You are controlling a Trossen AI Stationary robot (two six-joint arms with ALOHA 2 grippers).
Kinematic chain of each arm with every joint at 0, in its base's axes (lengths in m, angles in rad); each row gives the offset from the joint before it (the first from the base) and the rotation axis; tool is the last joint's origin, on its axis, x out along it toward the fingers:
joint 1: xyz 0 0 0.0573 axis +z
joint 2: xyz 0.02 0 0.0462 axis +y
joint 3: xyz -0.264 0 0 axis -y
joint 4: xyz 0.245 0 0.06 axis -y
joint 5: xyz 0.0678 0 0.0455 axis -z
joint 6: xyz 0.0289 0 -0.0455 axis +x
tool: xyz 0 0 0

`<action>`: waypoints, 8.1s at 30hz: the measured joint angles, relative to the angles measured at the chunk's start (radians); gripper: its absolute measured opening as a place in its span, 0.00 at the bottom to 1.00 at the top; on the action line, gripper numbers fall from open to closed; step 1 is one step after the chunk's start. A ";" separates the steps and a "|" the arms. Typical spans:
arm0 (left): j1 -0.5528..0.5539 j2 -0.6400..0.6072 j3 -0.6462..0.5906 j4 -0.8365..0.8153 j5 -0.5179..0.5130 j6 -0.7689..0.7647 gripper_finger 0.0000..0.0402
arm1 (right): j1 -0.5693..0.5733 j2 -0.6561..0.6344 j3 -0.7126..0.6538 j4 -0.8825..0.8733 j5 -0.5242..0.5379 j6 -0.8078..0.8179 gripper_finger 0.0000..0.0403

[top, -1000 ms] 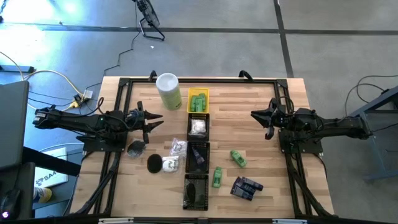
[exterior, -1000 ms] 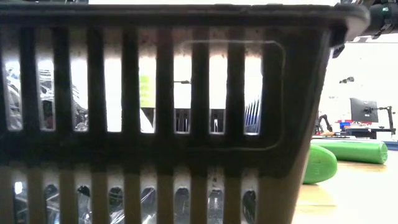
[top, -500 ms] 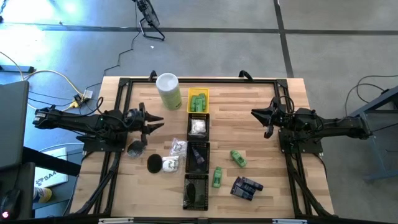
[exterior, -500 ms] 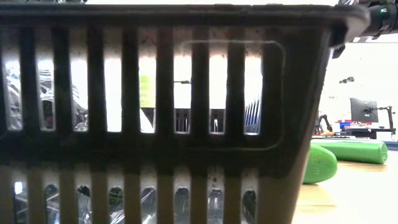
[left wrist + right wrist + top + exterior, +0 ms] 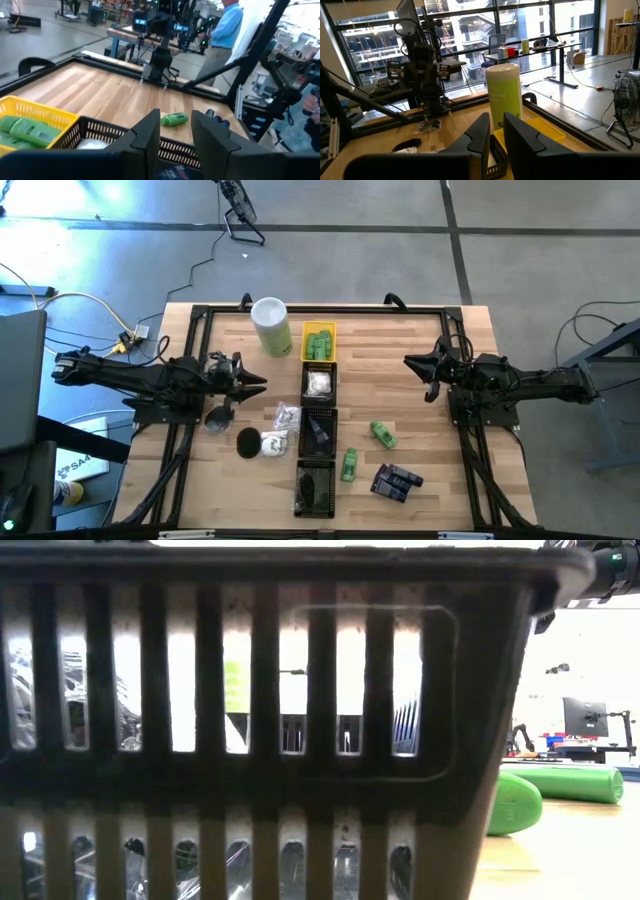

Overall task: Pick & Place Travel size toiletries
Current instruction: Put the right black hairbrush into the bottom black basket

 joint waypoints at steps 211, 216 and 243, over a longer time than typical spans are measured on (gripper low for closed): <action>-0.726 1.135 1.185 -1.587 -0.456 -1.249 0.00 | 0.000 0.000 0.000 0.060 0.052 -0.333 0.11; -0.726 1.135 1.186 -1.570 -0.454 -1.232 0.00 | 0.000 0.000 0.000 0.060 0.052 -0.333 0.11; -0.719 1.239 1.186 -1.627 -0.189 -1.679 0.62 | 0.000 0.000 0.000 0.058 0.052 -0.333 0.11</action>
